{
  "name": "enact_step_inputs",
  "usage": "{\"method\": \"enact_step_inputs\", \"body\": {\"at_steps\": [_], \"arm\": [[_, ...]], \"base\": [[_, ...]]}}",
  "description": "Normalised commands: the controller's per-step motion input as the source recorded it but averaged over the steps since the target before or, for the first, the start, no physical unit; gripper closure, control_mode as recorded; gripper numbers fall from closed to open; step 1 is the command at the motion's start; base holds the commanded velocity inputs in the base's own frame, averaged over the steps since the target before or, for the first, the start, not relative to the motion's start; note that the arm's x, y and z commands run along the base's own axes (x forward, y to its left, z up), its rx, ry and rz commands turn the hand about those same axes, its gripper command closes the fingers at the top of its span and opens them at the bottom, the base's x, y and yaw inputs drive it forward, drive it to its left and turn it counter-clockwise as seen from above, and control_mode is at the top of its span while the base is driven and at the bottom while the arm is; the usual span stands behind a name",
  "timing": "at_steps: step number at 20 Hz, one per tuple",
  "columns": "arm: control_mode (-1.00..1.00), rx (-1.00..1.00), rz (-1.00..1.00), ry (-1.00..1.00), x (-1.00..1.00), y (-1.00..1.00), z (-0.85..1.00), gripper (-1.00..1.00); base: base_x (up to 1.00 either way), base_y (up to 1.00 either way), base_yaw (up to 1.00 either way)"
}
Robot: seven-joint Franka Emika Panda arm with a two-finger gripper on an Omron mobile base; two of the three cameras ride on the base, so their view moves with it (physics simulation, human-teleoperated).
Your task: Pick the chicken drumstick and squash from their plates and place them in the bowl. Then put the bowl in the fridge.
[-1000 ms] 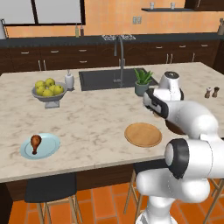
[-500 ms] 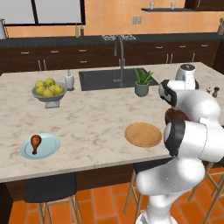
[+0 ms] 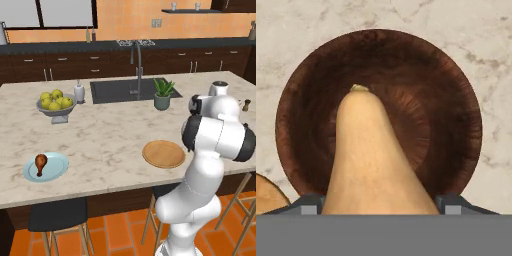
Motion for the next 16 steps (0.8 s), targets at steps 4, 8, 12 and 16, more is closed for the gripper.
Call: {"method": "enact_step_inputs", "body": {"at_steps": [4, 8, 12, 16], "arm": [[-1.0, 0.0, 0.03, 0.0, 0.31, -0.22, -0.4, 1.0], [-1.0, 0.0, 0.03, 0.0, 0.26, -0.24, -0.23, -1.0], [-1.0, 0.0, 0.0, 0.0, 0.0, -0.03, 0.24, -1.0], [-1.0, 0.0, 0.0, 0.0, 0.0, 0.0, 0.59, -1.0]], "base": [[0.0, 0.0, 0.0], [0.0, 0.0, 0.0], [0.0, 0.0, 0.0], [0.0, 0.0, 0.0]]}}
